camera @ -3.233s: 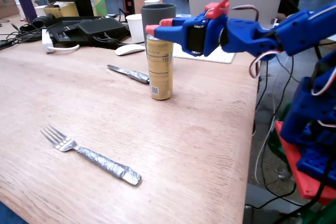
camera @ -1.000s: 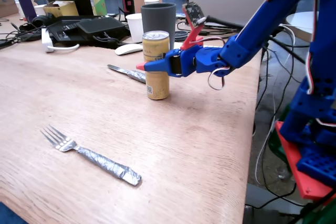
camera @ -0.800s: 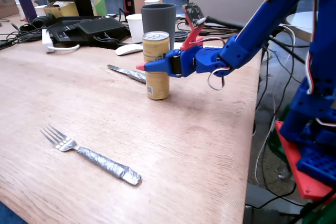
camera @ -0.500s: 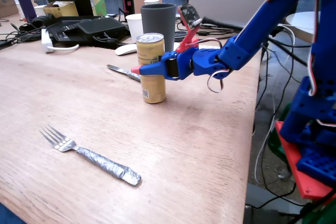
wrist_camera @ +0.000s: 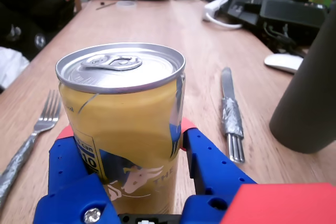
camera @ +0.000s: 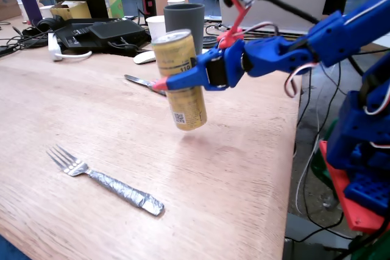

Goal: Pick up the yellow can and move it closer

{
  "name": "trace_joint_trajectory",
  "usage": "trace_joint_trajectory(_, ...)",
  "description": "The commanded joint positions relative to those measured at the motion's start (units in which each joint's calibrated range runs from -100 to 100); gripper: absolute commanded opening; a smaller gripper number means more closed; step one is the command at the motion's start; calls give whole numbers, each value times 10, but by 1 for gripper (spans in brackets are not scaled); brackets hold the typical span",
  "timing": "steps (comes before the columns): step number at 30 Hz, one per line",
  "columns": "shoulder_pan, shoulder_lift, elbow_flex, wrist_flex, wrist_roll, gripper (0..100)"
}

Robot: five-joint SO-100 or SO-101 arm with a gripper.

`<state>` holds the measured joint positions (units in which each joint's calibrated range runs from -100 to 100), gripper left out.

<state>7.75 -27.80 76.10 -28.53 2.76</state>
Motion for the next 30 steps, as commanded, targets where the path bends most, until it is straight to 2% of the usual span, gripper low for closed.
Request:
trace_joint_trajectory(1,-3,-135,-11,89,-1,26)
trace_joint_trajectory(7,-1,-284,-11,192,0,26)
trace_joint_trajectory(10,-1,-327,-10,210,3,26)
trace_joint_trajectory(15,-1,-386,-10,301,4,26)
trace_joint_trajectory(22,-1,-400,-7,307,-1,26)
trace_joint_trajectory(27,-3,-578,196,307,-1,26)
trace_joint_trajectory(30,-6,-633,235,308,-2,26)
